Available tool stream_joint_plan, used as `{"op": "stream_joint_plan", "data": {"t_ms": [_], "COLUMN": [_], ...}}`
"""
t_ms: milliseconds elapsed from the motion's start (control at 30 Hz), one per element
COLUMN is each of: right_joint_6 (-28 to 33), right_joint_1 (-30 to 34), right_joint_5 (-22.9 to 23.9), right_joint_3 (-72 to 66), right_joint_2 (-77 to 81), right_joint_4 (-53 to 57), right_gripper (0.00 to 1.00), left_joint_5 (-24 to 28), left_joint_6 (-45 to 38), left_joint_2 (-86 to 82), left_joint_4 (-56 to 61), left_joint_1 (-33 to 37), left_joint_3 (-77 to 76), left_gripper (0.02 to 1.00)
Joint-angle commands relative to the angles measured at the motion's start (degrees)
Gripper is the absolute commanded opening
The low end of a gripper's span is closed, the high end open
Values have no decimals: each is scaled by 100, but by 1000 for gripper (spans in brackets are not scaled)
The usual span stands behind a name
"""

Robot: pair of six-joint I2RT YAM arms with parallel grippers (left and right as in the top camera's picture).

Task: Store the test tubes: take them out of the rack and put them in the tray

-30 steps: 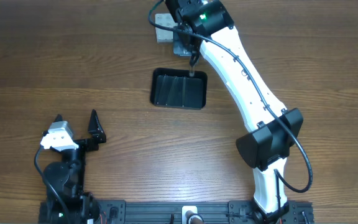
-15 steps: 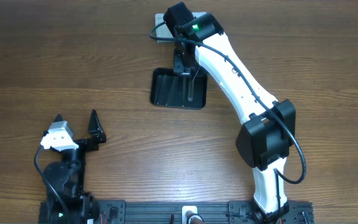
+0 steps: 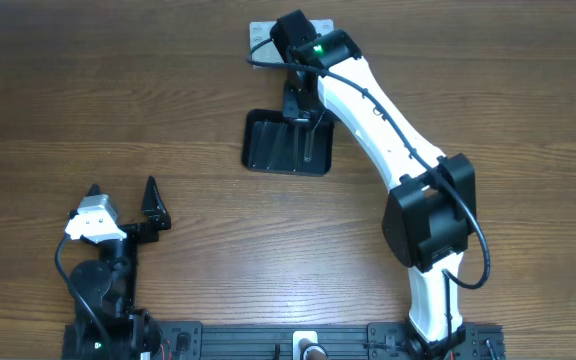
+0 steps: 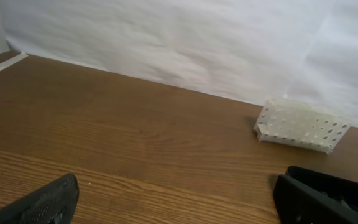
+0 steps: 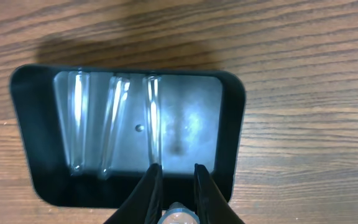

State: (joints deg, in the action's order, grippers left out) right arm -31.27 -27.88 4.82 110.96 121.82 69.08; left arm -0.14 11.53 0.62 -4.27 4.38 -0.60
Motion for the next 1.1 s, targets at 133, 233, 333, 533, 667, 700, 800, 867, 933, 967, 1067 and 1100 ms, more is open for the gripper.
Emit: {"op": "stream_joint_plan", "data": {"t_ms": [133,233,333,533,667,700,800,867,933,967,1067,1100], "right_joint_6": [-46,-46,-46,-44,-44,-44,-44,-44,-44,-44,-44,-44], "right_joint_1": [103,118,131,133,133,133,140,144,144,144,144,144], "right_joint_5": [15,15,17,13,17,15,17,17,17,15,17,15], "right_joint_3": [-385,-496,-503,-503,-503,-503,-503,-503,-503,-503,-503,-503], "right_joint_2": [48,50,109,286,433,457,525,562,608,640,721,758], "right_joint_4": [-321,-474,-564,-693,-726,-741,-791,-831,-870,-892,-933,-951], "right_gripper": [119,121,123,128,128,130,130,130,130,130,130,130], "left_joint_5": [76,76,76,76,76,76,76,76,76,76,76,76], "left_joint_6": [-85,-85,-85,-85,-85,-85,-85,-85,-85,-85,-85,-85], "left_joint_2": [-46,-46,-46,-46,-46,-46,-46,-46,-46,-46,-46,-46], "left_joint_4": [-9,-9,-9,-9,-9,-9,-9,-9,-9,-9,-9,-9], "left_joint_1": [35,35,35,35,35,35,35,35,35,35,35,35], "left_joint_3": [26,26,28,26,26,26,26,26,26,26,26,26], "left_gripper": [998,998,996,996,996,998,998,996,1000,998,998,998]}}
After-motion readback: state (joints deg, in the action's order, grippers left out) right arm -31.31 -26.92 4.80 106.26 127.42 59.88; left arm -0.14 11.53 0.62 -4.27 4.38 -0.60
